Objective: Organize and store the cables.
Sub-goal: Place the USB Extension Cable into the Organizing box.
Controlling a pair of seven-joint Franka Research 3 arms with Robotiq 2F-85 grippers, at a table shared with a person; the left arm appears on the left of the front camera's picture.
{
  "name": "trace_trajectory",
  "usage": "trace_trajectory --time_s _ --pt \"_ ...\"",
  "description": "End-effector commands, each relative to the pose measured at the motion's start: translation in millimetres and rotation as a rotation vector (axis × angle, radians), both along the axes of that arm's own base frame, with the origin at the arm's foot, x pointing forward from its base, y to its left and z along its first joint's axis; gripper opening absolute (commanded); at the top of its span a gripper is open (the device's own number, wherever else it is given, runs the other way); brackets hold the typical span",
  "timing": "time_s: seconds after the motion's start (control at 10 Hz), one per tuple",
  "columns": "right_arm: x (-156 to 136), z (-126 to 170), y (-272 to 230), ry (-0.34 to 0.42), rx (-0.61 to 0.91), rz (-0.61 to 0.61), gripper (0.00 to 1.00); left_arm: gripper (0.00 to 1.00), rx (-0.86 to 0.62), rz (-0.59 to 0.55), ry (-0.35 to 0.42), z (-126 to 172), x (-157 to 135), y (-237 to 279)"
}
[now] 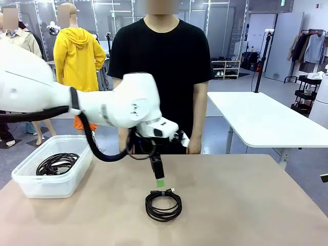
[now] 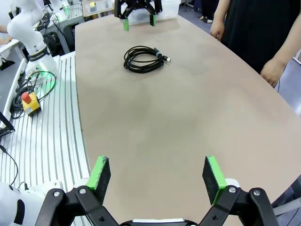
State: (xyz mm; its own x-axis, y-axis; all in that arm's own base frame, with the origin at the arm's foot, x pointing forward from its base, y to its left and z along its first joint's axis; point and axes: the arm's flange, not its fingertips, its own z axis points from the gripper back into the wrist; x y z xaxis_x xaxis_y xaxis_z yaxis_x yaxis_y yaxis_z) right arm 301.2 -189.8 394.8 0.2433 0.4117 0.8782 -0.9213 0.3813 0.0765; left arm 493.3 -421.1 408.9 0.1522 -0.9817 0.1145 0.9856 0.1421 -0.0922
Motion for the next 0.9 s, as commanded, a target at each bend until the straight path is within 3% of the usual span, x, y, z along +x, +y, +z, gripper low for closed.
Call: trace_trajectory --time_s 0.0,0.4,0.8 --pt "-1 3 2 -0.004 0.012 -0.007 1.00 1.00 0.047 -0.022 0.042 -8 31 -20" --pt "-1 3 2 -0.004 0.012 -0.007 1.00 1.00 0.195 -0.108 0.017 -42 45 -46" --pt "-1 3 2 -0.004 0.012 -0.007 1.00 1.00 0.182 -0.189 -0.050 -66 57 -44"
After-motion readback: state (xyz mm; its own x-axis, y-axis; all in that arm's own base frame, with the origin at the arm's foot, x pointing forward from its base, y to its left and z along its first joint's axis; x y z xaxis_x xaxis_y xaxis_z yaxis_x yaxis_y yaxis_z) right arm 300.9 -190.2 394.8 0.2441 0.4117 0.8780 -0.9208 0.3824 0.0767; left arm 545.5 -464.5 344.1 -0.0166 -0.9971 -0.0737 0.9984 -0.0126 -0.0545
